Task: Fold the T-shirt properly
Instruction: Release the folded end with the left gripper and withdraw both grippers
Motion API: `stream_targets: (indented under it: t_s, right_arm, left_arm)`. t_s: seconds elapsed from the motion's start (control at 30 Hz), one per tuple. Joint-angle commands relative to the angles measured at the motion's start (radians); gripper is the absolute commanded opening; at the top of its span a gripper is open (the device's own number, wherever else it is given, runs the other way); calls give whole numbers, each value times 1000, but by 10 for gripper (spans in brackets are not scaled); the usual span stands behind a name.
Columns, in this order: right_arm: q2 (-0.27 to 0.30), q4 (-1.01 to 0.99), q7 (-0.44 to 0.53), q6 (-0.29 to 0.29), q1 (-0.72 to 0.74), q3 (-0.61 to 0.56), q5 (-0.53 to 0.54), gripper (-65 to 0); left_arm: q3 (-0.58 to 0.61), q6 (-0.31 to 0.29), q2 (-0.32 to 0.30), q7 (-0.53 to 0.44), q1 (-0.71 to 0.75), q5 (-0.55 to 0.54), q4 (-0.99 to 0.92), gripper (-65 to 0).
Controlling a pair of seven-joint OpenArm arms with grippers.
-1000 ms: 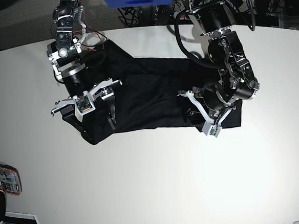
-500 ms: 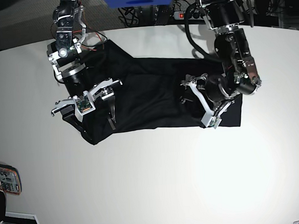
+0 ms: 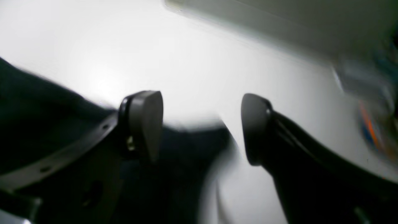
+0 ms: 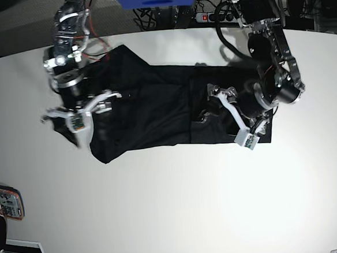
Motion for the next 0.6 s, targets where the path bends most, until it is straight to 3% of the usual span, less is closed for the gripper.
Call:
stream_targets:
  t_s: [0.0,0.1,0.23,0.37,0.57]
  right_arm:
    - [12,20,-8,-16,37,30,13,-268]
    - [12,20,-102,-16,95,88,13,-268]
    - [10,20,-194,-16,141,108,11,-268]
    - [23,11,-354,-13,174,108,33,-268]
    - [50,14,-547,-13,220,158,284,-268]
  left_arm:
    - [0,-3,-2,-22,14,-25,96,-2]
    - [0,-3,0,-24,53,-25,231,-2]
    - [-14,-3,-7,-68,62,-20,242,-2]
    - [-49,-3,-8,-223,97,-14,237,-2]
    - [-40,-3,-45,-493,146,127,237,-2]
